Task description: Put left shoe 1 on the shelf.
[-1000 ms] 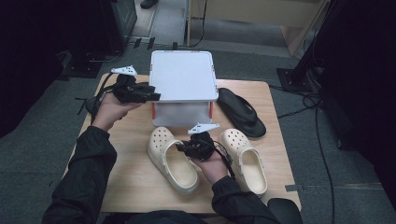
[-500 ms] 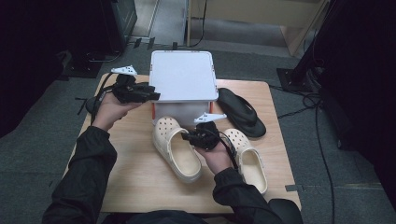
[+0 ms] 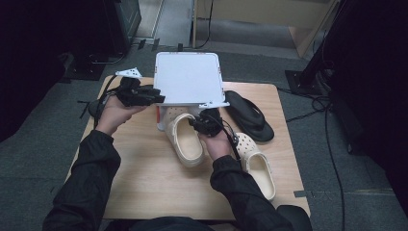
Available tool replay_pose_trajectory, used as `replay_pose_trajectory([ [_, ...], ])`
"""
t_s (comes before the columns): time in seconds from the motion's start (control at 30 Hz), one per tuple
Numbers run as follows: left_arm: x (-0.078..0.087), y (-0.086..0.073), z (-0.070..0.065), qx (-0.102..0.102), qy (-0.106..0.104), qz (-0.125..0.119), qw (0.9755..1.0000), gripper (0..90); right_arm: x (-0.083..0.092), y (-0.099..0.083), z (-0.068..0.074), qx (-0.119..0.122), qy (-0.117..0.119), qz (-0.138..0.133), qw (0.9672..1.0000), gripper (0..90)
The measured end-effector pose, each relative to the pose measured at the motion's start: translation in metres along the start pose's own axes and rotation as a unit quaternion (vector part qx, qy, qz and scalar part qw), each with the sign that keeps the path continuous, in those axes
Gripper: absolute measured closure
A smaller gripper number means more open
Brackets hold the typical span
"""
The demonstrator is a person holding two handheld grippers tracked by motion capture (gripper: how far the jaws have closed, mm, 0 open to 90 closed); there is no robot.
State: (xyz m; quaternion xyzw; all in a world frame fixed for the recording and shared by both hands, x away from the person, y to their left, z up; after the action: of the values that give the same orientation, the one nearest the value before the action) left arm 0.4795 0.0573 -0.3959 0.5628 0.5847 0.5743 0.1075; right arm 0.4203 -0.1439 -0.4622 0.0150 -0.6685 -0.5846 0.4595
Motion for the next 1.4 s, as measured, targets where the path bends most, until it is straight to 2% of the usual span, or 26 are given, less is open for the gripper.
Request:
replay_pose_trajectory([
  [0.2, 0.0, 0.0, 0.001, 0.007, -0.007, -0.005, 0.9999, 56.6, -0.02, 0.002, 0.0, -0.004, -0.023, 0.006, 0.9997, 78.2],
  [0.33, 0.0, -0.001, 0.002, 0.006, -0.008, -0.008, 0.9999, 58.0, -0.026, 0.001, 0.001, -0.018, -0.013, 0.001, 0.9998, 78.0],
  [0.5, 0.0, -0.001, 0.002, 0.002, -0.004, -0.008, 1.0, 59.5, -0.03, -0.005, 0.002, -0.013, -0.026, -0.012, 0.9995, 76.9],
  [0.6, 0.0, -0.001, 0.002, 0.003, -0.004, -0.009, 0.9999, 60.0, -0.03, -0.007, 0.002, -0.013, -0.023, -0.014, 0.9996, 75.2],
  [0.7, 0.0, -0.001, 0.002, 0.002, -0.003, -0.009, 1.0, 60.3, -0.03, -0.009, 0.003, -0.012, -0.013, -0.011, 0.9998, 67.9],
  [0.87, 0.0, -0.001, 0.002, 0.0, 0.0, -0.01, 1.0, 60.6, -0.018, -0.008, 0.005, 0.002, -0.007, -0.016, 0.9998, 58.5],
  [1.03, 0.0, -0.001, 0.002, -0.002, 0.002, -0.009, 1.0, 60.9, -0.003, -0.011, 0.006, 0.01, -0.003, -0.016, 0.9998, 58.0],
  [1.07, 0.0, -0.001, 0.002, -0.003, 0.002, -0.009, 1.0, 61.0, 0.005, -0.014, 0.007, 0.015, -0.003, -0.019, 0.9997, 58.8],
  [1.1, 0.0, -0.001, 0.002, -0.003, 0.003, -0.009, 0.9999, 61.0, 0.005, -0.014, 0.007, 0.015, -0.003, -0.019, 0.9997, 58.8],
  [1.23, 0.0, -0.001, 0.002, -0.004, 0.003, -0.009, 0.9999, 61.6, 0.02, -0.022, 0.013, 0.012, 0.019, -0.022, 0.9995, 65.6],
  [1.27, 0.0, -0.001, 0.002, -0.003, 0.003, -0.01, 0.9999, 61.7, 0.022, -0.025, 0.016, 0.017, 0.024, -0.025, 0.9993, 67.0],
  [1.33, 0.0, -0.002, 0.002, -0.005, 0.005, -0.017, 0.9998, 62.8, 0.028, -0.038, 0.025, 0.04, 0.035, -0.026, 0.9982, 71.2],
  [1.37, 0.0, -0.002, 0.002, -0.005, 0.005, -0.017, 0.9998, 63.3, 0.028, -0.038, 0.025, 0.04, 0.035, -0.026, 0.9982, 71.2],
  [1.4, 0.0, -0.003, 0.003, -0.002, 0.004, -0.02, 0.9998, 63.7, 0.03, -0.048, 0.033, 0.051, 0.043, -0.023, 0.9975, 73.5],
])
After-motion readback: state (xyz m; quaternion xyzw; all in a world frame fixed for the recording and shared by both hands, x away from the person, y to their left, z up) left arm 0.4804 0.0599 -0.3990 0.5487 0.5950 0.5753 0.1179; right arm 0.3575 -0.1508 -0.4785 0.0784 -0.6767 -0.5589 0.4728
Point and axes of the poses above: each handheld gripper's, and its own axes: x roughly backward along the jaws, y roughly out of its top, z roughly to its left, the point moved 6 cm from there along -x, roughly forward along the jaws, and after that the axes turned 8 degrees about x, right-handed, at the moved point
